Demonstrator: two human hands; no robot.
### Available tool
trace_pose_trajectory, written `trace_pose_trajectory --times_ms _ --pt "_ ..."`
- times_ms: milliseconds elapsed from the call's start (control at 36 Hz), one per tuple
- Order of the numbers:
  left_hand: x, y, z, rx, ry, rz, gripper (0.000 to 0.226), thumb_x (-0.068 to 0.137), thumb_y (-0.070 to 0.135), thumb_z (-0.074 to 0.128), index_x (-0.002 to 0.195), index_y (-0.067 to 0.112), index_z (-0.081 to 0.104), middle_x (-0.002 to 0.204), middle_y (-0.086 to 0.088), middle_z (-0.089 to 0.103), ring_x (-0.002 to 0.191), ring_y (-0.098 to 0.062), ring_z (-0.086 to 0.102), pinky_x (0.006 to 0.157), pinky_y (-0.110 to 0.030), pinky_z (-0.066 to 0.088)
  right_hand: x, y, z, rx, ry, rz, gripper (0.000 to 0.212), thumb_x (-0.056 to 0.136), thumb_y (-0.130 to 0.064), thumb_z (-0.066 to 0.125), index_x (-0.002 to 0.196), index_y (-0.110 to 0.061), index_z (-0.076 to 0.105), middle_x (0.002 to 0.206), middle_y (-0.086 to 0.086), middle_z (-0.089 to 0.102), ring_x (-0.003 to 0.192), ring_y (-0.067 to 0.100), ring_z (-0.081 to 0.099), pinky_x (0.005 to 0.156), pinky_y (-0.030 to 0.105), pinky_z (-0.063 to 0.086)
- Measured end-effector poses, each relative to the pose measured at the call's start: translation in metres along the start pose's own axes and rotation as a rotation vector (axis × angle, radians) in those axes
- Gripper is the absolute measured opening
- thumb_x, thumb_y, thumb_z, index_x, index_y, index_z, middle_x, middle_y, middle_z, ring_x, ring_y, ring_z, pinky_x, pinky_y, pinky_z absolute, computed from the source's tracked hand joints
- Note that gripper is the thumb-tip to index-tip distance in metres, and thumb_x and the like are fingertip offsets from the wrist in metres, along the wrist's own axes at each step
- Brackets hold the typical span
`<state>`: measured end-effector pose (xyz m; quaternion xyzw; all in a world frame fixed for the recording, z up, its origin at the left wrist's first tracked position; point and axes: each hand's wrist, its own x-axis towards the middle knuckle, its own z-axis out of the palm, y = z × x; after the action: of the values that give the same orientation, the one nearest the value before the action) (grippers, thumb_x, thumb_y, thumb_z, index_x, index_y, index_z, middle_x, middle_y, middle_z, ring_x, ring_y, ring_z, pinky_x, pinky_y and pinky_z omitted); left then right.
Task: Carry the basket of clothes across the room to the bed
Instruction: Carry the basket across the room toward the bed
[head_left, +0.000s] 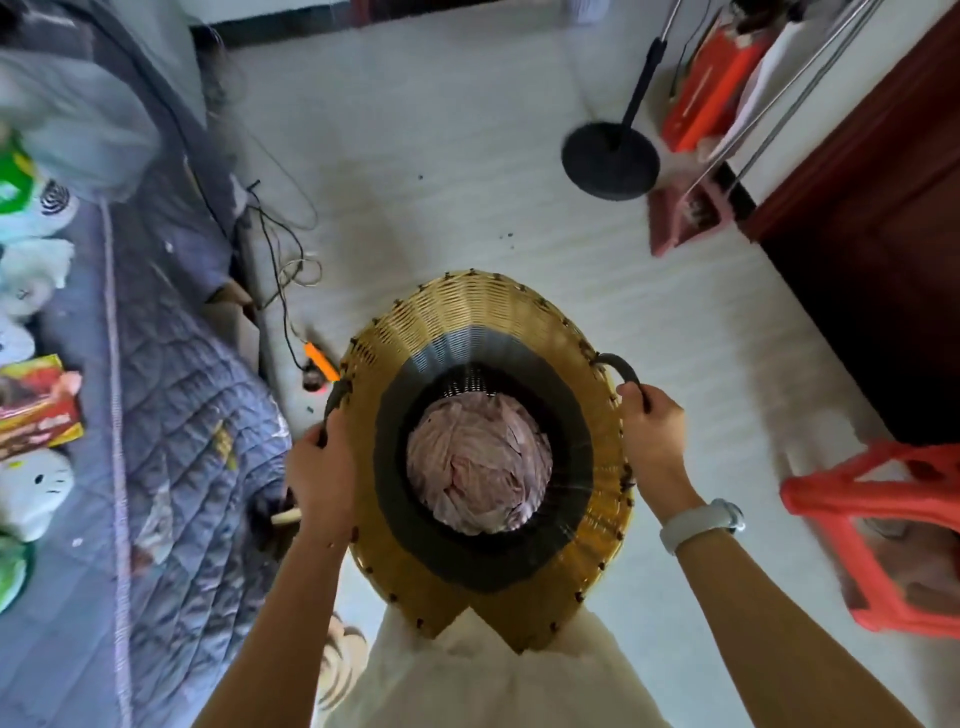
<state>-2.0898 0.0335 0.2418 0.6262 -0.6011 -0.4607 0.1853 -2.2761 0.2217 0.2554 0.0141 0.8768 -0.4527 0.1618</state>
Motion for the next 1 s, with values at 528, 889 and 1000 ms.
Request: trace_pose_trajectory --times_ms 528,889,1000 --pt "0.224 0.096 0.057 -0.048 -0.007 -0.077 0.037 0.087 0.027 0.045 0.055 0.008 0.043 0.055 -0.010 0.036 0.058 -0.020 0.033 0.054 -0.030 0.025 0.193 -0.156 0.155 -0.029 -0.091 -0.034 0.036 0.092 -0.017 0.042 0.094 0.017 0.054 0.072 0.016 0.045 0.066 0.025 0.038 0.061 0.035 0.031" --pt "0.361 0.199 0.087 0.028 0.067 -0.100 0.039 0.089 0.030 0.041 0.066 0.000 0.052 0.059 -0.010 0.043 0.058 -0.017 0.037 0.052 -0.030 0.030 0.316 -0.254 0.244 0.007 -0.174 -0.012 0.030 0.093 -0.019 0.041 0.091 0.004 0.060 0.070 0.014 0.049 0.063 0.024 0.041 0.059 0.032 0.035" --pt "0.413 0.239 0.112 0.002 0.107 -0.103 0.041 0.087 0.030 0.045 0.064 -0.003 0.052 0.059 -0.012 0.043 0.061 -0.020 0.037 0.053 -0.032 0.027 0.376 -0.294 0.274 0.031 -0.242 -0.030 0.023 0.094 -0.020 0.039 0.084 -0.008 0.056 0.074 0.010 0.050 0.066 0.020 0.043 0.058 0.028 0.036"
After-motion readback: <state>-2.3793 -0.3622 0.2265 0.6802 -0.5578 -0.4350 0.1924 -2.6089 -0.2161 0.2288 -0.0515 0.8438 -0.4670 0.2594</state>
